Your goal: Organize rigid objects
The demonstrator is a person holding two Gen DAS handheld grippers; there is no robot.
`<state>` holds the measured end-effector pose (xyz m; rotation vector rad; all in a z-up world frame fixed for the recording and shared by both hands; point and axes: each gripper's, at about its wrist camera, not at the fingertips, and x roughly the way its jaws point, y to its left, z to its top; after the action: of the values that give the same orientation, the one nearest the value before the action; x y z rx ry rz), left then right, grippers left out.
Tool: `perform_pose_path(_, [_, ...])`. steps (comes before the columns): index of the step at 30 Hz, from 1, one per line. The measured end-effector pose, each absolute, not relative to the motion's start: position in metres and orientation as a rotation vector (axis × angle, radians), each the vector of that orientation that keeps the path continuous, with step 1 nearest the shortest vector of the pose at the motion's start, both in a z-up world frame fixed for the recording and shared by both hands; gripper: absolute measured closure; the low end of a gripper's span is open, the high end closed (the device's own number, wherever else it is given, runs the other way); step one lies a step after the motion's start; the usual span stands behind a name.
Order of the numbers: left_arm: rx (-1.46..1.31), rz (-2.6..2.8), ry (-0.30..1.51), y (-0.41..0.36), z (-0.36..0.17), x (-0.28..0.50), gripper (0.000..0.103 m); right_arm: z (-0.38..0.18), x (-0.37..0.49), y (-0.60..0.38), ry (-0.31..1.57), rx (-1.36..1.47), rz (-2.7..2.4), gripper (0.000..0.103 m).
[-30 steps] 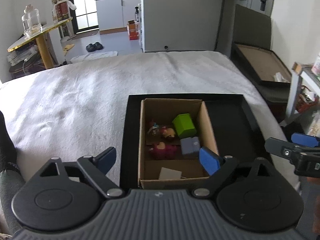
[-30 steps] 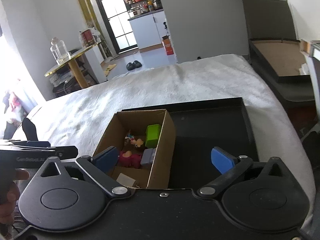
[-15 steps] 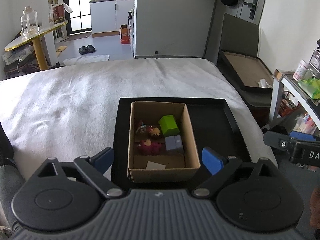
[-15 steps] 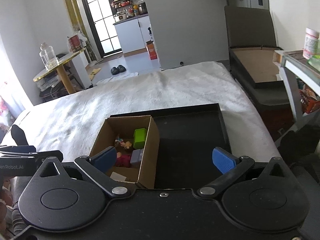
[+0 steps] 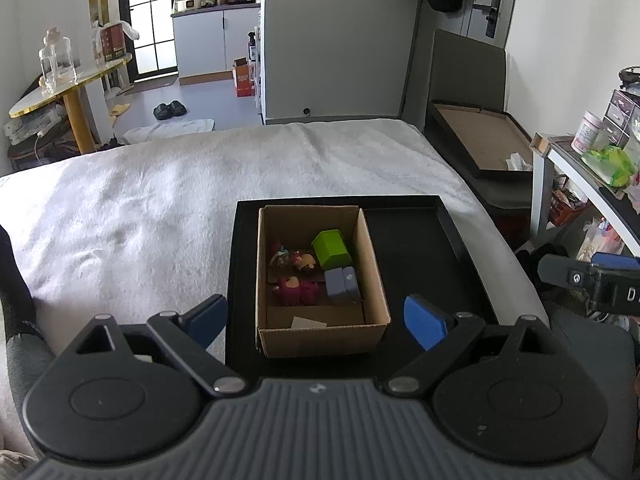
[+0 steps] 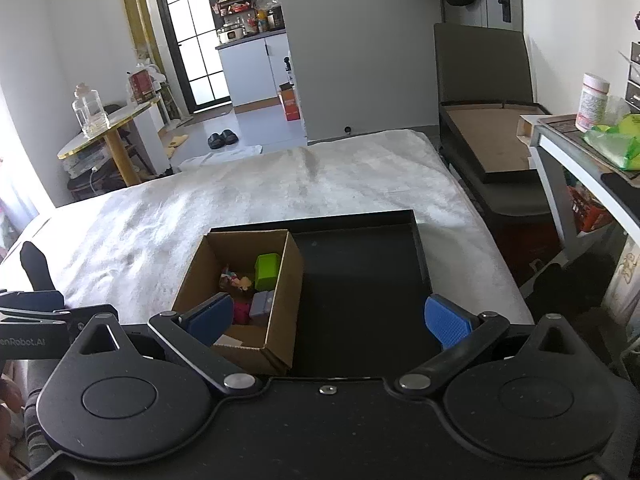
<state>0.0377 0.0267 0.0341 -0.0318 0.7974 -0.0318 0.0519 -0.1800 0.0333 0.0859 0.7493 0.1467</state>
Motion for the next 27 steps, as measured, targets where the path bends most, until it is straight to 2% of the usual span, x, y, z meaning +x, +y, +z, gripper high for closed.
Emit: perform_pose_path(27, [-0.007,-0.053,0.776,0.022,0.054,0.008,0.008,0.056,0.029,-0.184,0.759,0.057,0.114,0.000])
